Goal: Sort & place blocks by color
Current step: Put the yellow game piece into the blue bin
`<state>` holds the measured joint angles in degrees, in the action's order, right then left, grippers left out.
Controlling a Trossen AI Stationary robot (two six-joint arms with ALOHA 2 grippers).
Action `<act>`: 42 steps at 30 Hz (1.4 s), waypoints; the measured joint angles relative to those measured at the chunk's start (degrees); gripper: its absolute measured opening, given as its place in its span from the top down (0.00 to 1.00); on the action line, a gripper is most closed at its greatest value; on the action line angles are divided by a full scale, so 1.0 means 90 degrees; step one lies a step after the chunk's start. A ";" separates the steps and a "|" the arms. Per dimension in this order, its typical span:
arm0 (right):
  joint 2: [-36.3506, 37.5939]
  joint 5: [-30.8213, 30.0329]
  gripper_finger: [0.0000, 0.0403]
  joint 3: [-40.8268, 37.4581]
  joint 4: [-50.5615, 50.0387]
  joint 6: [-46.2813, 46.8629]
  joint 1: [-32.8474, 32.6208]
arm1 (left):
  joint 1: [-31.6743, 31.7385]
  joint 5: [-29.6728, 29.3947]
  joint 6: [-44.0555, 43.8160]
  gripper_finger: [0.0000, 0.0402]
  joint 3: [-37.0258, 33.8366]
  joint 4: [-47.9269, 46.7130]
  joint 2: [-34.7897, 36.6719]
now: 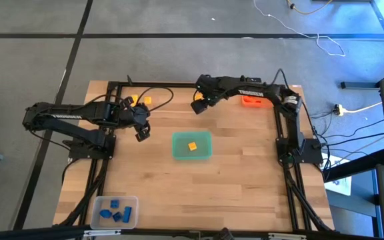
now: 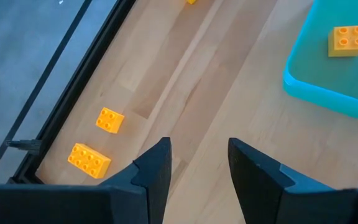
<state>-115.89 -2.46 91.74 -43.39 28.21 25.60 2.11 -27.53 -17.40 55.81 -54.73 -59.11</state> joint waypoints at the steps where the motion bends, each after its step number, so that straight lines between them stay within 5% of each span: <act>1: 0.0091 -0.0041 0.50 0.0002 0.0067 -0.0020 -0.0038 | 0.0000 -0.0001 0.0002 0.63 0.0000 0.0000 0.0000; 28: 0.0254 0.0241 0.50 -0.0012 0.1514 0.1660 0.0051 | 0.0000 -0.0002 0.0002 0.63 0.0000 -0.0001 0.0000; 42: 0.0061 -0.0120 0.13 -0.0024 0.1445 0.2515 0.0062 | -0.0002 -0.0001 -0.0001 0.63 0.0000 -0.0004 0.0000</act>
<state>-115.34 -3.54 91.53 -30.39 50.84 26.15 2.10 -27.54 -17.41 55.81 -54.77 -59.11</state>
